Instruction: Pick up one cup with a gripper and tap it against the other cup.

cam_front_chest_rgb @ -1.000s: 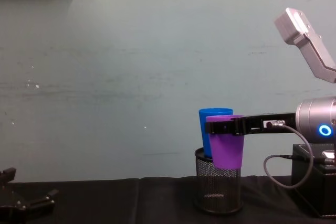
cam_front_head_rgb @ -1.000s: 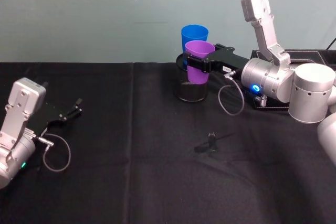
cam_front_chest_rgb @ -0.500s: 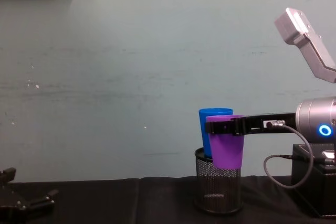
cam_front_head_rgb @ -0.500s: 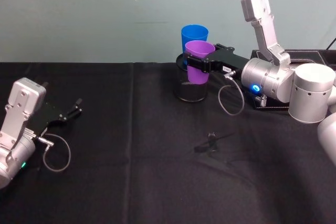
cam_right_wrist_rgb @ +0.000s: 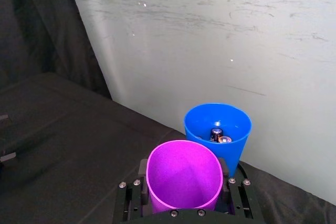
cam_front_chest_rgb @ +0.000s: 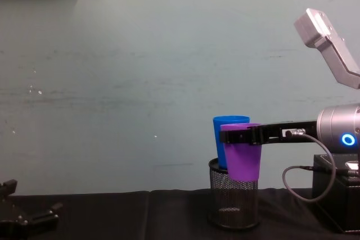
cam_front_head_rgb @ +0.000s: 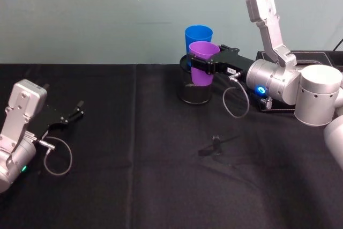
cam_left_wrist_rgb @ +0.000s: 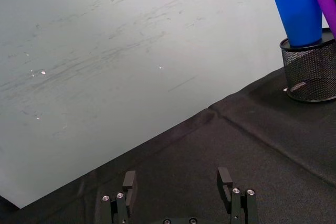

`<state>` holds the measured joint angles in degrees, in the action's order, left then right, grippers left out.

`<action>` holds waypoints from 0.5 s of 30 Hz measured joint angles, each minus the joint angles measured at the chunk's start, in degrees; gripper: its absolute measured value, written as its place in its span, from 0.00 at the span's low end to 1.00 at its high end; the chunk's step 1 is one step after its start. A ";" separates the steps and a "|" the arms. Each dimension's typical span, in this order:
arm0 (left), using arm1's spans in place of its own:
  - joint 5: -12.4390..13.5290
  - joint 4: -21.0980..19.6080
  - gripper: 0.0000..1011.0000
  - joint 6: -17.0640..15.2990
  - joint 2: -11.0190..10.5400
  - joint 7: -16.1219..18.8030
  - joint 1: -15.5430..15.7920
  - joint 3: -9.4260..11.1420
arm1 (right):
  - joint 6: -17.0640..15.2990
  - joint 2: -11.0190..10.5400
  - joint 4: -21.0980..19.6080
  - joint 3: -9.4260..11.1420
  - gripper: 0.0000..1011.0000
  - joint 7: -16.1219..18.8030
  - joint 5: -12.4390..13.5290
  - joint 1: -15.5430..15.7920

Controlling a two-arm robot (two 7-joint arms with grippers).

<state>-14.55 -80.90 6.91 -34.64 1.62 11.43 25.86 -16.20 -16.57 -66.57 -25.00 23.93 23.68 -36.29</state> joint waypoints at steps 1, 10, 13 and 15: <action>0.00 0.00 0.99 0.00 0.00 0.00 0.00 0.00 | 0.00 0.00 0.00 0.00 0.73 0.00 0.00 0.00; 0.00 0.00 0.99 0.00 0.00 0.00 0.00 0.00 | 0.00 0.00 0.00 0.00 0.73 0.00 0.00 0.00; 0.00 0.00 0.99 0.00 0.00 0.00 0.00 0.00 | 0.00 0.00 0.00 0.00 0.73 0.00 0.00 0.00; 0.00 0.00 0.99 0.00 0.00 0.00 0.00 0.00 | 0.00 0.00 0.00 0.00 0.73 0.00 0.00 0.00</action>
<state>-14.55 -80.90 6.90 -34.65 1.62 11.43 25.86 -16.20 -16.57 -66.57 -24.99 23.93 23.68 -36.29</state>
